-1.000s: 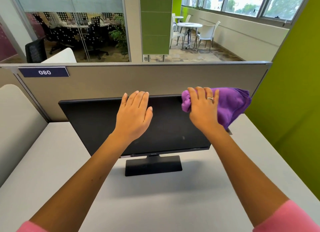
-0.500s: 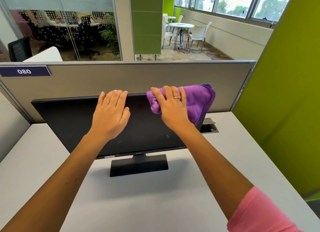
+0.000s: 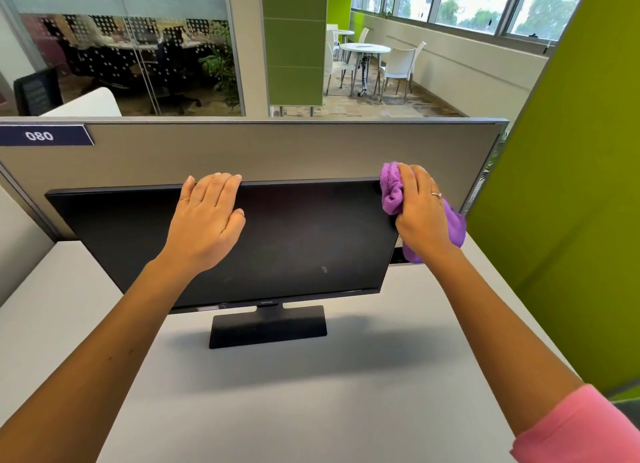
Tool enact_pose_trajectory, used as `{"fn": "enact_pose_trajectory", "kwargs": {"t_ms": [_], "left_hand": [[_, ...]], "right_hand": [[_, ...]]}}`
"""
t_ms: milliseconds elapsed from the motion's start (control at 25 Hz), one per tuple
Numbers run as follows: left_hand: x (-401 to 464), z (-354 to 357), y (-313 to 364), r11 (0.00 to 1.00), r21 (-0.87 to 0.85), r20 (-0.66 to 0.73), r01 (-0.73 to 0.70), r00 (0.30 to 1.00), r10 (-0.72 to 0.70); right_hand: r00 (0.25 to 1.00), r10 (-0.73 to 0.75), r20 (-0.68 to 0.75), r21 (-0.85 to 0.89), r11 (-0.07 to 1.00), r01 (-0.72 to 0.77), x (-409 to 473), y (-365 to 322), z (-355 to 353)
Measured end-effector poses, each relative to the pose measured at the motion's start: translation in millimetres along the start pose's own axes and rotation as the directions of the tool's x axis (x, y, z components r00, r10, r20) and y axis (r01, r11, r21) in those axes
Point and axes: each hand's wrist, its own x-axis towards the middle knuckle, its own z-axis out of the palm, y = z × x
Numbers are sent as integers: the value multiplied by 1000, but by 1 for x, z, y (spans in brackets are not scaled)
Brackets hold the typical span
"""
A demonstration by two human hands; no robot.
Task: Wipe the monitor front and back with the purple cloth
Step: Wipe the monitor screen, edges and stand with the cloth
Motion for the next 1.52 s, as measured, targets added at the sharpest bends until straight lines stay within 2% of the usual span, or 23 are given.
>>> {"fn": "enact_pose_trajectory", "kwargs": {"t_ms": [160,240,320,520,600,680,800,880,960,1080,1160,1240,1320,1520], "left_hand": [[0,-4,-5,1000,-1,65,-5,998,5],[2,-4,-8,1000,2,123,-3,992,3],[5,-5,-11,1000,-6,165,-7,986,8],[4,-7,-18,995,-99,211,-1,977,21],[4,-9,-19,992,-128,230,3,973,27],[6,-11,-19,988,-152,248,3,968,35],[5,-15,-20,984,-177,257,12,966,35],[3,-17,-22,984,-179,263,13,964,36],[2,-18,-23,984,-180,272,5,961,45],[3,-17,-23,982,-190,273,-6,960,59],[4,-15,-23,982,-190,264,-6,963,57],[3,-14,-22,983,-184,257,-6,965,54],[1,-14,-21,985,-173,254,-8,966,53],[-1,-14,-25,987,-161,221,-29,973,65]], "right_hand": [[987,137,-81,323,941,-104,-20,-14,25],[972,207,-106,400,904,-149,-37,-20,41],[966,243,-83,348,916,-200,-56,-25,58],[976,183,-121,134,977,-167,-57,-48,77],[992,59,-110,21,998,-57,-44,-67,80],[989,-120,-84,-80,990,113,-36,-92,92],[940,-341,8,-210,919,335,-49,-117,122],[910,-408,74,-298,862,411,-67,-108,136],[910,-403,97,-368,835,409,-82,-84,137],[950,-308,41,-396,868,299,-80,-44,120],[974,-211,-83,-350,921,170,-61,-28,98],[966,-159,-204,-291,952,95,-35,-22,75],[952,-191,-238,-279,953,121,-12,-27,61],[948,-269,-169,-299,931,211,-12,-72,88]]}}
